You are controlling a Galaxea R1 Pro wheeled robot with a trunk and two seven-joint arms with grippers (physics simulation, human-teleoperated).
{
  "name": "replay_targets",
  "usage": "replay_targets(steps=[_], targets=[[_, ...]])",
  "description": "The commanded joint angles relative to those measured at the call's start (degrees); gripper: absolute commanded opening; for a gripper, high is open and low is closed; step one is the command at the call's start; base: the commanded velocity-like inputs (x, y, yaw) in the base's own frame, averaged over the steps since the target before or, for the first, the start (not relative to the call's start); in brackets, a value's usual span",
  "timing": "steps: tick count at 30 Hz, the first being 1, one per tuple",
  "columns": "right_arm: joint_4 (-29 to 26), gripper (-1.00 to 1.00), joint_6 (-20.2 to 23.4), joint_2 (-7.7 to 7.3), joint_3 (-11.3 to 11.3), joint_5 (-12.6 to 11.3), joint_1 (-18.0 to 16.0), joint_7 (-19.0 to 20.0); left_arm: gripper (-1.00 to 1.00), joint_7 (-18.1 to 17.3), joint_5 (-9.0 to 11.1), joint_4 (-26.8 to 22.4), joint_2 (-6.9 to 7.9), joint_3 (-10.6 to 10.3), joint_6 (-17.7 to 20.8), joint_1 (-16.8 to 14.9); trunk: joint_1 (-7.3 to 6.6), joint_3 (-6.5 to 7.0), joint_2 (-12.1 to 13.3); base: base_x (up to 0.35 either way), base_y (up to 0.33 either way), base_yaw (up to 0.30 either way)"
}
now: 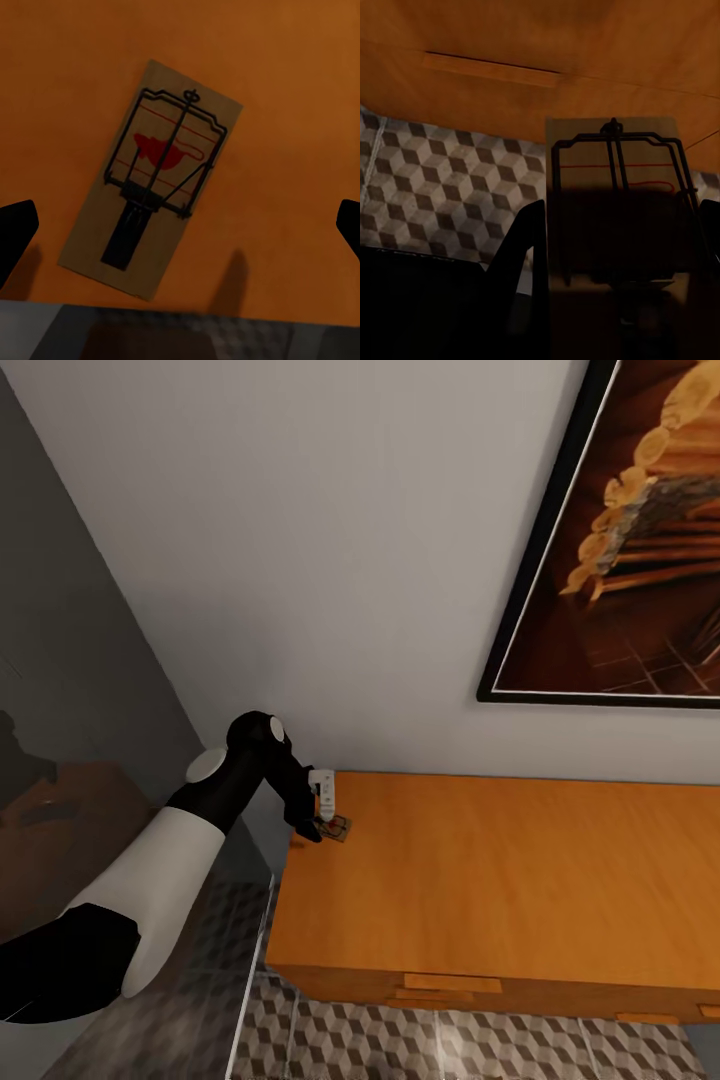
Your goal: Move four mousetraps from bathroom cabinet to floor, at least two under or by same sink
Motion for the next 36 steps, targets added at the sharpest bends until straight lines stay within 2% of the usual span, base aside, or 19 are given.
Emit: replay_targets(steps=[1, 10, 36], targets=[[0.05, -1.0, -0.2, 0.01, 0.49, -0.59, -0.04, 0.12, 1.0, -0.34, -0.32, 0.03, -0.01, -0.01, 0.61, -0.05, 0.03, -0.17, -0.1, 0.0, 0.0, 0.0], [0.05, -1.0, -0.2, 0.01, 0.49, -0.59, -0.04, 0.12, 1.0, -0.34, -0.33, 0.34, -0.01, 0.0, 0.61, 0.04, 0.03, -0.7, -0.1, 0.0, 0.0, 0.0], [0.05, -1.0, -0.2, 0.01, 0.49, -0.59, -0.04, 0.12, 1.0, -0.34, -0.38, 1.14, -0.01, -0.07, 0.6, 0.04, 0.03, -0.76, -0.1, 0.031, 0.014, 0.0]])
